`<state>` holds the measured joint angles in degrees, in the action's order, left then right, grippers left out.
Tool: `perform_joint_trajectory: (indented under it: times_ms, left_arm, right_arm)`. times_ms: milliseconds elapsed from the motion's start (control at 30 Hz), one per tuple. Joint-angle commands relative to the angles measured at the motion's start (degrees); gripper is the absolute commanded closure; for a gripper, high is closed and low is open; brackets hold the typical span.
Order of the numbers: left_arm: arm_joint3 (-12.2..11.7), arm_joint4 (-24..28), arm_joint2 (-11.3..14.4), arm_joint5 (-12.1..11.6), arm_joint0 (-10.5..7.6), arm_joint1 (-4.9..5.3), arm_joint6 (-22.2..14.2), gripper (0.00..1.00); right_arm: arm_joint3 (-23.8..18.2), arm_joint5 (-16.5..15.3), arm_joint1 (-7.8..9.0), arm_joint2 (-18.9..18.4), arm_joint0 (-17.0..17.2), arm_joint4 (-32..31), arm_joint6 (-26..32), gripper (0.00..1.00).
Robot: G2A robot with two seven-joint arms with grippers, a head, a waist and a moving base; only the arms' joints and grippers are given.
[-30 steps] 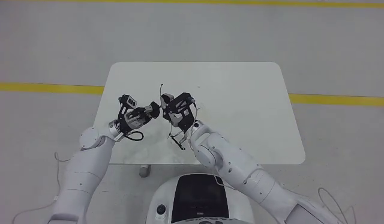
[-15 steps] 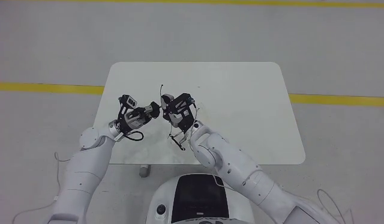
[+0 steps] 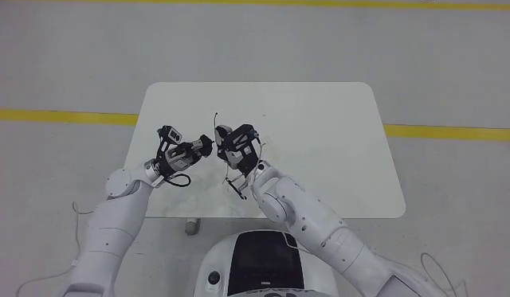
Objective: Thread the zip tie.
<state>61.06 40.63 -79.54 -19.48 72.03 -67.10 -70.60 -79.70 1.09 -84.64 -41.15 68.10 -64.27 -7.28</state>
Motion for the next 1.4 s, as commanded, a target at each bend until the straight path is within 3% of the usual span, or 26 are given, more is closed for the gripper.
perform_joint_trajectory:
  times_ms: [0, 367, 1367]
  left_arm:
    - [0.00, 0.00, 0.00, 0.00, 0.00, 0.00, 0.00, 1.00]
    - [0.00, 0.00, 0.00, 0.00, 0.00, 0.00, 0.00, 1.00]
    - [0.00, 0.00, 0.00, 0.00, 0.00, 0.00, 0.00, 1.00]
  right_arm:
    - [-0.10, 0.03, -0.05, -0.24, 0.17, -0.24, 0.04, 1.00]
    - [-2.18, -1.37, -0.20, -1.18, 1.71, -2.14, -0.08, 1.00]
    - [-1.46, -2.70, -1.43, -2.66, 2.36, -3.42, 1.34, 1.00]
